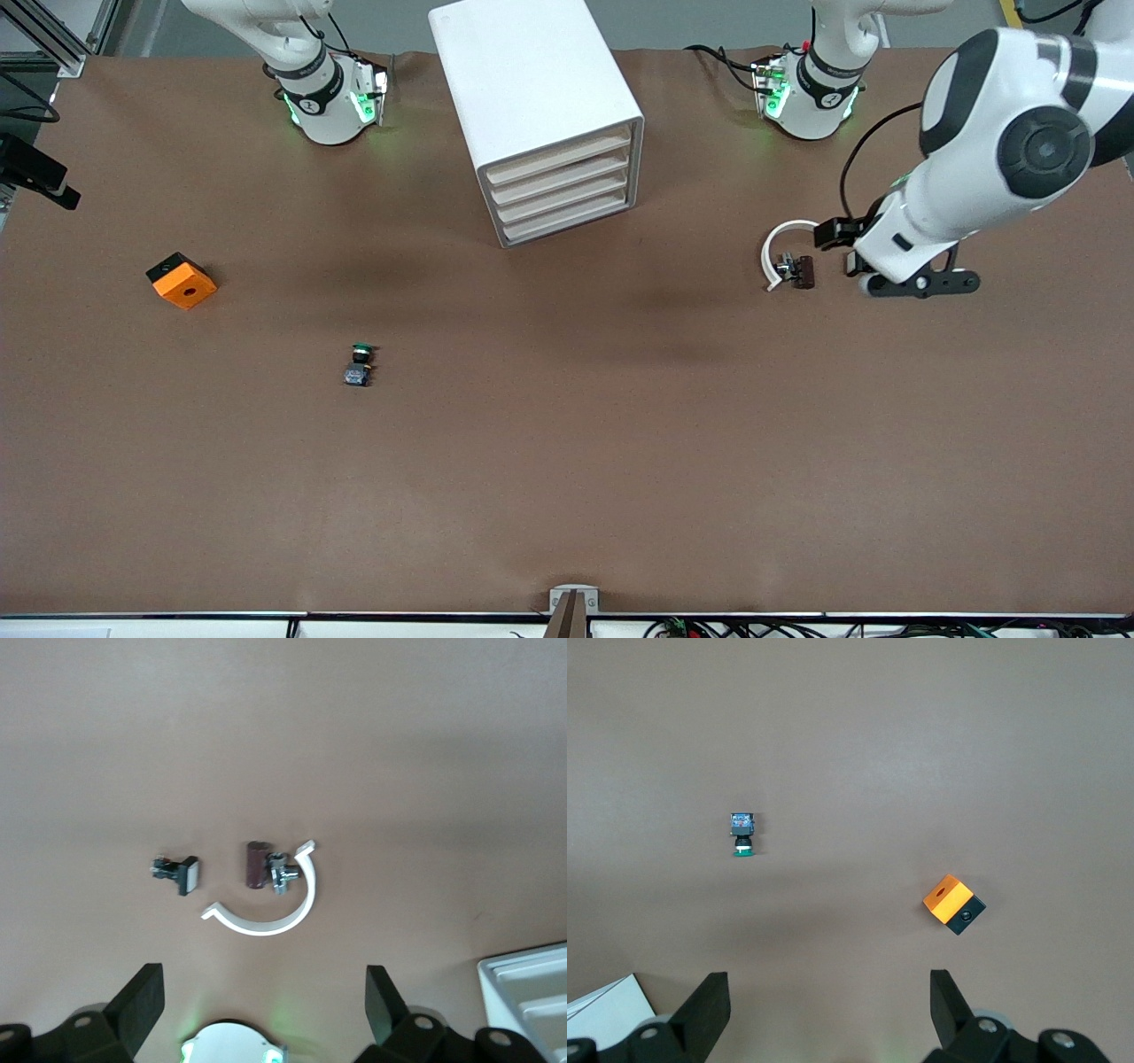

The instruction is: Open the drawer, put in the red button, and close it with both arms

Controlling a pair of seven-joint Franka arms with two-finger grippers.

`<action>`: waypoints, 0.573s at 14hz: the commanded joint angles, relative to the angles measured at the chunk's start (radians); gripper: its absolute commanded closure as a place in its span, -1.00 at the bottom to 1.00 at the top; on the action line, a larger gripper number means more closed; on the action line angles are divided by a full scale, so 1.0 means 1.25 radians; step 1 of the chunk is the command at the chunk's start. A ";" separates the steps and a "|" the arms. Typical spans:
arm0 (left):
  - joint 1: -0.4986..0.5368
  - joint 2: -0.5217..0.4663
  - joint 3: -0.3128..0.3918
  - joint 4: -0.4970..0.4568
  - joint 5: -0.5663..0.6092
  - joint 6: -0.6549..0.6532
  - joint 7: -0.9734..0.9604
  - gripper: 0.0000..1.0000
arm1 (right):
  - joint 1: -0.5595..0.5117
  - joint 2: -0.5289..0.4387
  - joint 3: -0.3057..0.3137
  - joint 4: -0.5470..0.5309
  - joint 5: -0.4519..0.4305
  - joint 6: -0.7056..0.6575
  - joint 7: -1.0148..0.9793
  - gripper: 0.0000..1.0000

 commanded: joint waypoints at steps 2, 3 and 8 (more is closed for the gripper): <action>-0.014 -0.136 0.065 -0.110 -0.015 0.006 0.100 -1.00 | 0.004 -0.019 0.001 -0.015 -0.006 0.002 -0.009 -1.00; -0.013 -0.156 0.073 -0.121 -0.014 0.007 0.108 -1.00 | 0.005 -0.019 0.001 -0.015 -0.012 0.004 -0.009 -1.00; -0.007 -0.236 0.117 -0.176 -0.003 0.037 0.202 -1.00 | 0.015 -0.020 0.001 -0.015 -0.016 0.004 -0.009 -1.00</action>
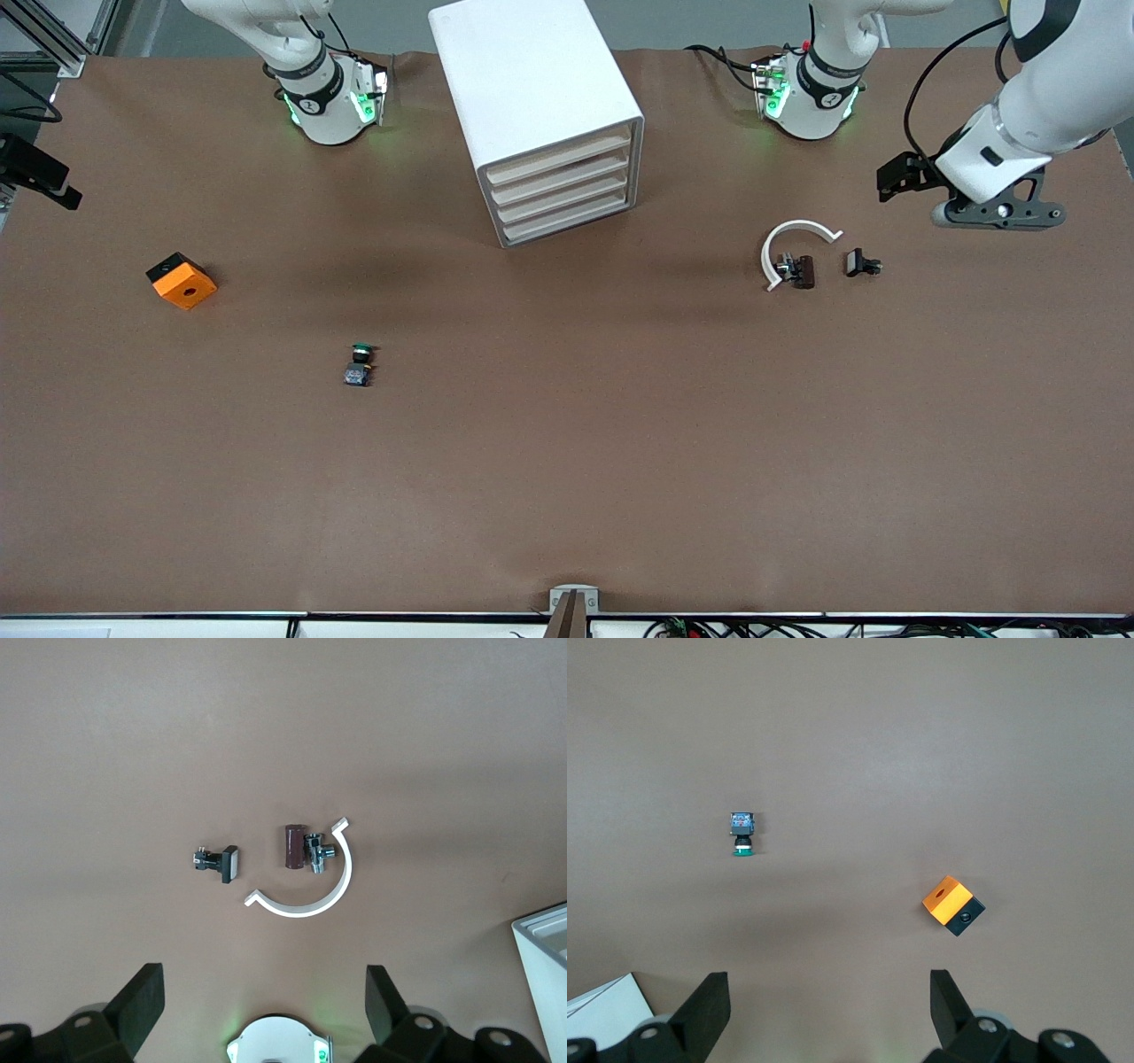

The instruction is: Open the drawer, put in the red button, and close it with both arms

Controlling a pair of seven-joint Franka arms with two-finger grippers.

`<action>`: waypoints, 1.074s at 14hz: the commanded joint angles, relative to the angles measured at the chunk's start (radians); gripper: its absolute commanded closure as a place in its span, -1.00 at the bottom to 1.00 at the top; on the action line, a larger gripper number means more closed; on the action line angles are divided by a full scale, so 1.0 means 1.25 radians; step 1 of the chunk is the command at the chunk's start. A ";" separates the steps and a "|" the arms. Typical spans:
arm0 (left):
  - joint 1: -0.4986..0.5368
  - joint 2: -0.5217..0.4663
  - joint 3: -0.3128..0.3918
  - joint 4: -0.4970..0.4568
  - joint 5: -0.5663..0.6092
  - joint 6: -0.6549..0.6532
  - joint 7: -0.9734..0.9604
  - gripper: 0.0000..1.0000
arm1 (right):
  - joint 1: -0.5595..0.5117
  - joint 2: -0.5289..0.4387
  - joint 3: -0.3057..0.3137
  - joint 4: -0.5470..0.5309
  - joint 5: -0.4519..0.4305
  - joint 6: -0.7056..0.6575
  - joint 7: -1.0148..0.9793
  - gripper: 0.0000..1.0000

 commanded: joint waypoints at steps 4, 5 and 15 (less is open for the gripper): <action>0.009 -0.039 0.025 0.007 -0.002 0.003 0.036 -1.00 | 0.009 -0.019 -0.001 -0.015 -0.013 0.003 -0.006 -1.00; 0.009 -0.030 0.025 0.024 -0.002 -0.010 0.034 -1.00 | 0.011 -0.019 -0.001 -0.015 -0.013 0.004 -0.006 -1.00; 0.069 0.106 -0.067 0.228 -0.002 -0.028 0.019 -1.00 | 0.022 -0.016 -0.001 -0.008 -0.009 0.000 -0.004 -1.00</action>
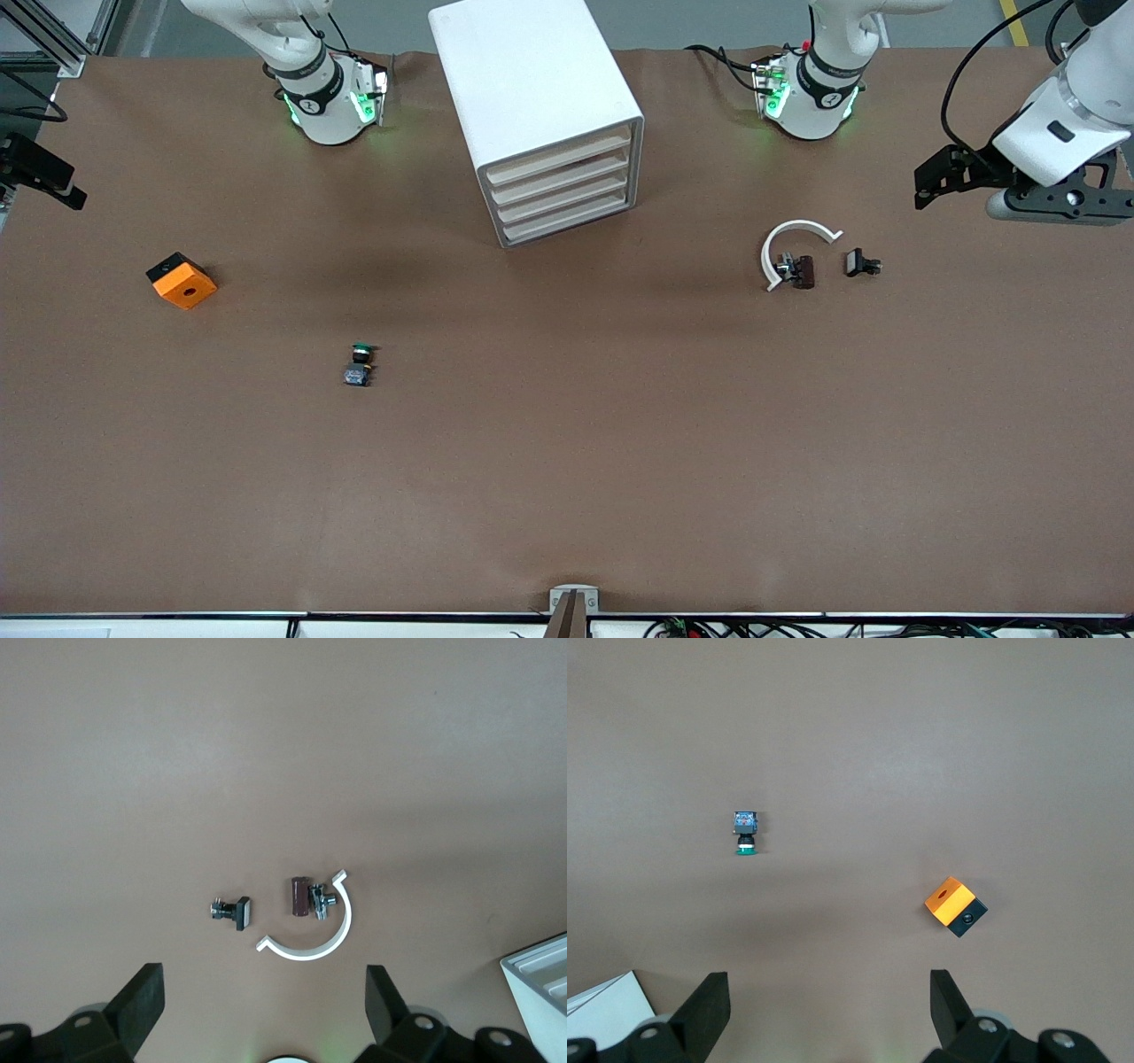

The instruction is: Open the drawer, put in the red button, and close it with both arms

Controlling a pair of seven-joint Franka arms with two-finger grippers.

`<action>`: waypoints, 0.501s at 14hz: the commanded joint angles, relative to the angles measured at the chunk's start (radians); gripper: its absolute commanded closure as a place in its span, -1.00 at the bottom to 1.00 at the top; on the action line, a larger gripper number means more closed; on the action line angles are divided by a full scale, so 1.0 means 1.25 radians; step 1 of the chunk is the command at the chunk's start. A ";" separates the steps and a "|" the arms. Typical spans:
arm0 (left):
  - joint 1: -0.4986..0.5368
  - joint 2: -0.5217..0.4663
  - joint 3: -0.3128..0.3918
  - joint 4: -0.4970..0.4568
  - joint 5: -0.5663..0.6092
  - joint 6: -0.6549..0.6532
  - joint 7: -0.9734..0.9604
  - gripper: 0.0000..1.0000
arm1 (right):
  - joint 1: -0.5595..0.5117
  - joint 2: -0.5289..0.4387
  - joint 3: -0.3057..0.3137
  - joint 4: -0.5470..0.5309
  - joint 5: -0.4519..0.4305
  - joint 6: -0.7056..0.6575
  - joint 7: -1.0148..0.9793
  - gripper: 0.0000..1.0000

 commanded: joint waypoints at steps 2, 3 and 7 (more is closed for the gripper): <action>0.016 0.059 -0.018 0.105 -0.009 -0.026 -0.002 -1.00 | 0.016 -0.016 -0.004 -0.008 -0.010 -0.001 -0.004 -1.00; 0.016 0.062 -0.018 0.122 -0.012 -0.026 -0.015 -1.00 | 0.016 -0.015 -0.004 -0.008 -0.010 -0.002 -0.004 -1.00; 0.016 0.072 -0.018 0.136 -0.012 -0.055 -0.052 -1.00 | 0.016 -0.015 -0.004 -0.009 -0.010 -0.006 -0.004 -1.00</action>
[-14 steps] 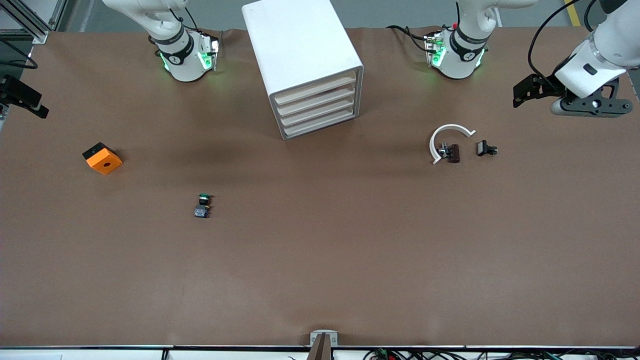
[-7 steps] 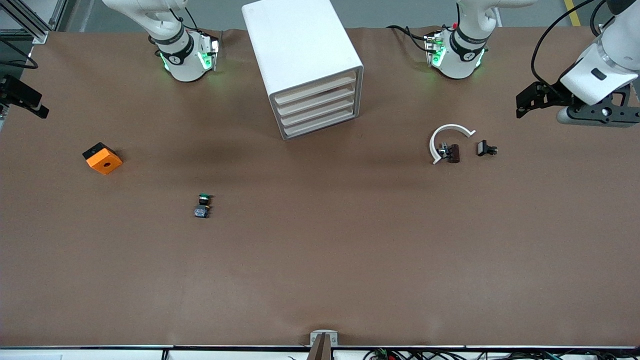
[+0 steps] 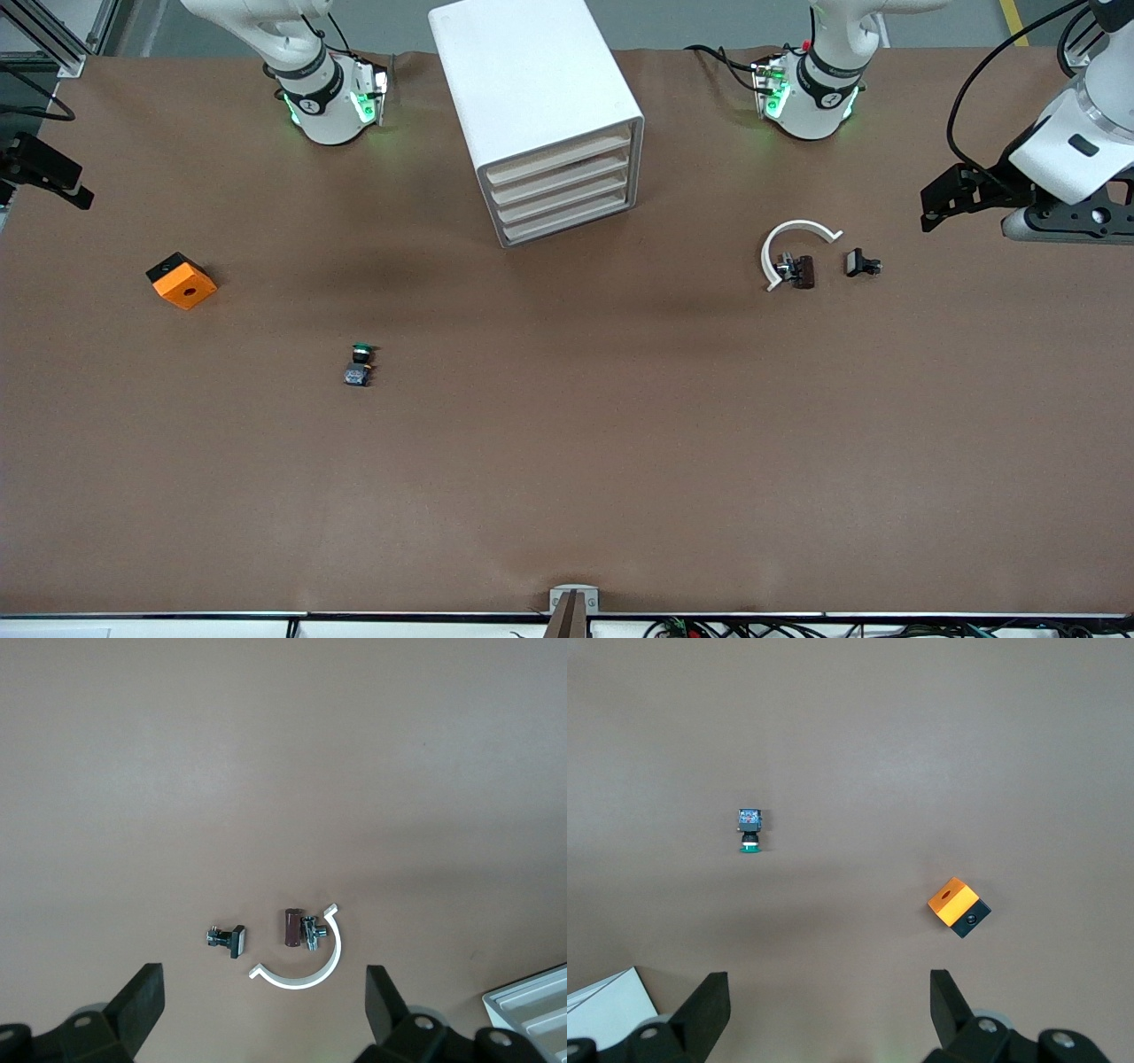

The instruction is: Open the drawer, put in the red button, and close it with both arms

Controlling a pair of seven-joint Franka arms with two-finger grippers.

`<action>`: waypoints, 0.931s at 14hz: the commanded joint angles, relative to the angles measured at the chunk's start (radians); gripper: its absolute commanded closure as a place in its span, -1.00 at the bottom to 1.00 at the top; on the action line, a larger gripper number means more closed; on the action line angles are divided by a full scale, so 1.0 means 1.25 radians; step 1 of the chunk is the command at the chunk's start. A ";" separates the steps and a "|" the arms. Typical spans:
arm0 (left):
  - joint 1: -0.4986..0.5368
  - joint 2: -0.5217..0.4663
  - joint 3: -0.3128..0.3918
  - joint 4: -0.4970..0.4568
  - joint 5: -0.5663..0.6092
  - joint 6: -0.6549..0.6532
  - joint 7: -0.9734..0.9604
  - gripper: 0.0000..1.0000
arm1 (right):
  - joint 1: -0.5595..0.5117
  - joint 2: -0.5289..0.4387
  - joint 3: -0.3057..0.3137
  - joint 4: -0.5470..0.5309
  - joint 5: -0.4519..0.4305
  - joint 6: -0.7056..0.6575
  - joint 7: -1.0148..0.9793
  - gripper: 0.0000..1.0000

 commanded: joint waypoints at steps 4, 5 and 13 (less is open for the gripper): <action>0.016 -0.001 -0.009 0.030 -0.012 -0.064 -0.006 -1.00 | 0.010 -0.015 -0.002 -0.010 -0.010 -0.006 -0.003 -1.00; 0.015 -0.001 -0.009 0.029 -0.012 -0.066 -0.011 -1.00 | 0.015 -0.015 -0.002 -0.010 -0.010 -0.006 -0.004 -1.00; 0.014 -0.002 -0.011 0.040 -0.012 -0.066 -0.012 -1.00 | 0.021 -0.015 -0.004 -0.010 -0.011 0.004 0.001 -1.00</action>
